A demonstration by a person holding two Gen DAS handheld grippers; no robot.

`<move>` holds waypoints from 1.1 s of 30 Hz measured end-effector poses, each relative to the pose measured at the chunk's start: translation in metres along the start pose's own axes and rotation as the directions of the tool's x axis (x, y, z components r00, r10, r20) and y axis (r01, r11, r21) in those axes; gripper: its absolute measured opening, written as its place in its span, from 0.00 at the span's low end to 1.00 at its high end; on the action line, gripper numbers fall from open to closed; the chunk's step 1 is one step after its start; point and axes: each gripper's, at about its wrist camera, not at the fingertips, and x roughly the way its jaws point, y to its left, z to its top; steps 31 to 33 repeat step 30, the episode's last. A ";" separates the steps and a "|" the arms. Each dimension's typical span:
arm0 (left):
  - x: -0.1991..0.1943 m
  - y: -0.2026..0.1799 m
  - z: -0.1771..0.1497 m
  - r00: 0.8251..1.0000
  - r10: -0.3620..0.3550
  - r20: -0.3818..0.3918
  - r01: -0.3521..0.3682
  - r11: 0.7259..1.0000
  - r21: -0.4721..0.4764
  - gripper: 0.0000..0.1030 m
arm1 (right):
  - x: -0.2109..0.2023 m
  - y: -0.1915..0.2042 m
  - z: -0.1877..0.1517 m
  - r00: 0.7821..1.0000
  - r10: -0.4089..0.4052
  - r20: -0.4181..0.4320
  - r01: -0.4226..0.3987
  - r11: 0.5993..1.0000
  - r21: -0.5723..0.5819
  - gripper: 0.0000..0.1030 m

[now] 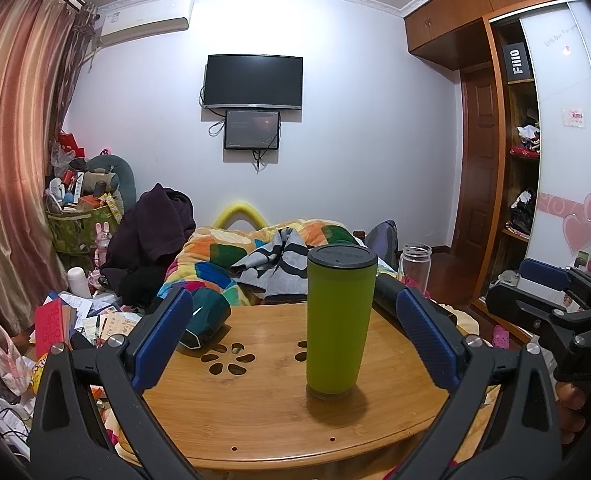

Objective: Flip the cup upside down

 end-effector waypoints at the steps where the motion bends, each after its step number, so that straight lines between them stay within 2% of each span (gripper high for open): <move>1: 0.000 0.001 0.000 1.000 0.000 0.001 0.000 1.000 -0.001 1.00 | -0.001 0.000 0.001 1.000 0.000 0.001 0.000 1.000 0.000 1.00; 33: 0.000 0.000 -0.001 1.000 -0.001 -0.003 0.001 1.000 -0.018 1.00 | -0.002 -0.004 0.008 1.000 -0.009 0.009 0.009 1.000 0.004 1.00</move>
